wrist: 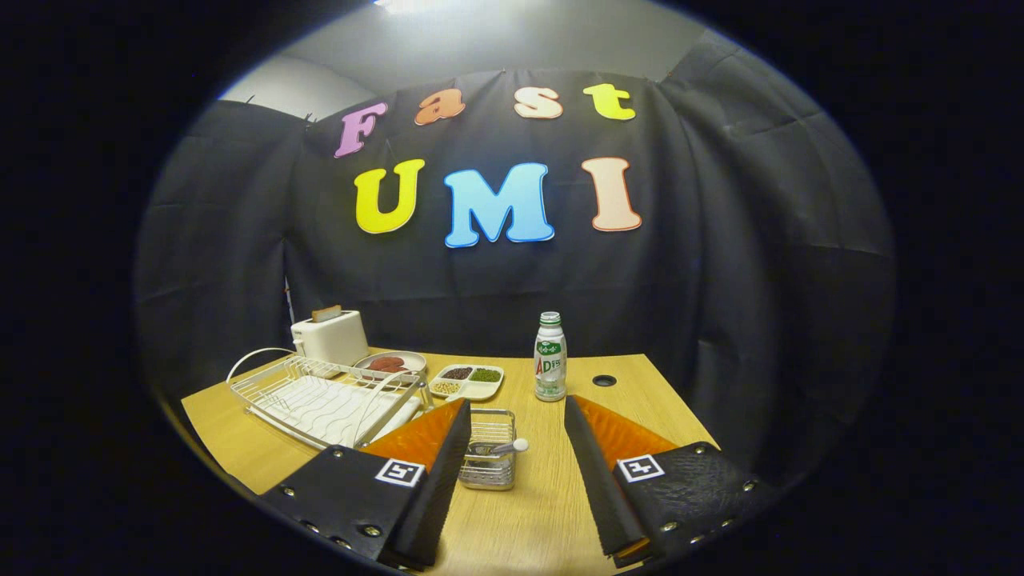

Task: Take the plate from the dish rack, then take the spoon from the basket and place it into the plate.

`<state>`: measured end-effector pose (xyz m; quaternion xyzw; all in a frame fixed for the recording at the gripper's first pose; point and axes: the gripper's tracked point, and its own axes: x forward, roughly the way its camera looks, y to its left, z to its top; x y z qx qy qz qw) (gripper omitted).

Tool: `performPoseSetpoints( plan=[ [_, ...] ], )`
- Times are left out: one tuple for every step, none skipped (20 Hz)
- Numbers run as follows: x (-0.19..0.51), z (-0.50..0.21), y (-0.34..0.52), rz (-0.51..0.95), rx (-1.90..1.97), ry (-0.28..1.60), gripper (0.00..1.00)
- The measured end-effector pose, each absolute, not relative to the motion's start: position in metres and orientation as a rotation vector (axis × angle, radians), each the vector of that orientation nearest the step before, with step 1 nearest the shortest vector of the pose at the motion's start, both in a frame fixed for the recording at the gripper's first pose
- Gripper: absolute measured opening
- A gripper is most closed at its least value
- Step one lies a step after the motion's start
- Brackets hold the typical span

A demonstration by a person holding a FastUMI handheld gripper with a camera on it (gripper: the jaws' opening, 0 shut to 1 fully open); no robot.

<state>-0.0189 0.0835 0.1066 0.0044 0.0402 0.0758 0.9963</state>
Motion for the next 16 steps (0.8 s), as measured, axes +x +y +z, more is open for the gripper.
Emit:
performPoseSetpoints(
  plan=[
    [-0.012, 0.101, 0.083, 0.149, 0.011, 0.075, 0.73],
    [-0.004, 0.093, 0.082, 0.144, 0.009, 0.074, 0.73],
    [0.004, 0.087, 0.082, 0.142, 0.011, 0.069, 0.73],
    [0.013, 0.081, 0.082, 0.139, 0.014, 0.065, 0.73],
    [0.02, 0.076, 0.084, 0.142, 0.021, 0.062, 0.73],
    [0.028, 0.072, 0.086, 0.142, 0.027, 0.055, 0.73],
    [0.034, 0.071, 0.086, 0.141, 0.029, 0.044, 0.72],
    [0.041, 0.068, 0.088, 0.139, 0.03, 0.036, 0.71],
    [0.046, 0.064, 0.091, 0.151, 0.036, 0.043, 0.71],
    [0.054, 0.056, 0.092, 0.148, 0.033, 0.061, 0.67],
    [0.057, 0.051, 0.092, 0.143, 0.024, 0.083, 0.62],
    [0.061, 0.047, 0.093, 0.142, 0.015, 0.09, 0.57],
    [0.062, 0.052, 0.093, 0.135, 0.011, 0.074, 0.41],
    [0.061, 0.051, 0.1, 0.154, 0.01, 0.08, 0.23],
    [0.058, 0.055, 0.103, 0.163, 0.011, 0.08, 0.23],
    [0.061, 0.055, 0.109, 0.177, 0.017, 0.074, 0.11]
  ],
)
